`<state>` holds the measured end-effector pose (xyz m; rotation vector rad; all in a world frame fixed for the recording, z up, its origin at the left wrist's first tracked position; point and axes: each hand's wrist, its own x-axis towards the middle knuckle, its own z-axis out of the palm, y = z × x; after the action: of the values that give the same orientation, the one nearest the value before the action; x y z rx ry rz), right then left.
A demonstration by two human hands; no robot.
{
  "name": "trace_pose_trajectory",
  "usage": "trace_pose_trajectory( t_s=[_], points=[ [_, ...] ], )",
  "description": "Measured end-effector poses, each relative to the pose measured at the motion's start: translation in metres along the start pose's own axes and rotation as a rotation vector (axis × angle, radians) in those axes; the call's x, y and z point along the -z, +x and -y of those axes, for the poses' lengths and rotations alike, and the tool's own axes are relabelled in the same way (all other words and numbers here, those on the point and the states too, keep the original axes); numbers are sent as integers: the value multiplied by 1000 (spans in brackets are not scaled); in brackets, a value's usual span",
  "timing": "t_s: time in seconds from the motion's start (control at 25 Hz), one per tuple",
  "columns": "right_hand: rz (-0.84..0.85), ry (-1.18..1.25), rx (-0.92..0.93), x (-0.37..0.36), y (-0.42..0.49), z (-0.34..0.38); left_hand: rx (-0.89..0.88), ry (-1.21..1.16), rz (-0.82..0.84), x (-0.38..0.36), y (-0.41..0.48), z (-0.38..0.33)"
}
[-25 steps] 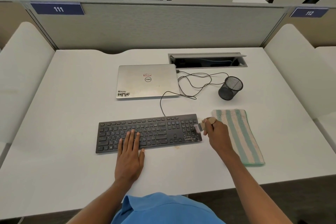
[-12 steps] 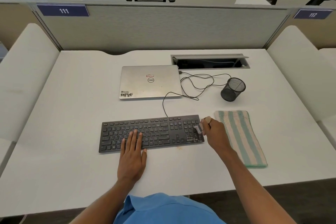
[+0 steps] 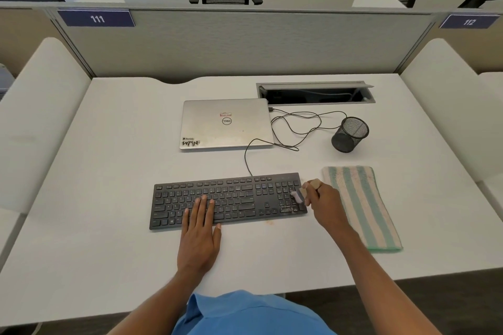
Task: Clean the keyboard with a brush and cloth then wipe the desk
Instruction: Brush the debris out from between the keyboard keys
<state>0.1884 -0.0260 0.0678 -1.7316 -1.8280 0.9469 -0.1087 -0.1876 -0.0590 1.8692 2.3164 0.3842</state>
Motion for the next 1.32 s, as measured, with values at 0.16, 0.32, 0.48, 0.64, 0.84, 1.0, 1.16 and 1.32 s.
trace_pose_trajectory(
  t_s=[0.16,0.32,0.48,0.64,0.84,1.0,1.16,1.32],
  points=[
    [65,-12,-18,1,-11,-11,5,7,6,0,0,0],
    [11,35,-33,12,-6,-5,3,3,1,1,0,0],
    [-24,79,-34,12,-12,-5,2,-5,-3,1,0,0],
    [27,11,-60,15,-12,-20,6,-4,1,0,0,0],
    [-38,78,-45,14,-14,-10,-1,-7,-3,0,0,-1],
    [17,5,-28,10,-26,-11,3,-10,-3,1,0,-1],
    [-38,58,-37,9,-17,-8,-4,-4,-4,0,0,0],
    [-37,39,-23,-5,-30,-13,2,3,-2,0,-1,0]
  ],
)
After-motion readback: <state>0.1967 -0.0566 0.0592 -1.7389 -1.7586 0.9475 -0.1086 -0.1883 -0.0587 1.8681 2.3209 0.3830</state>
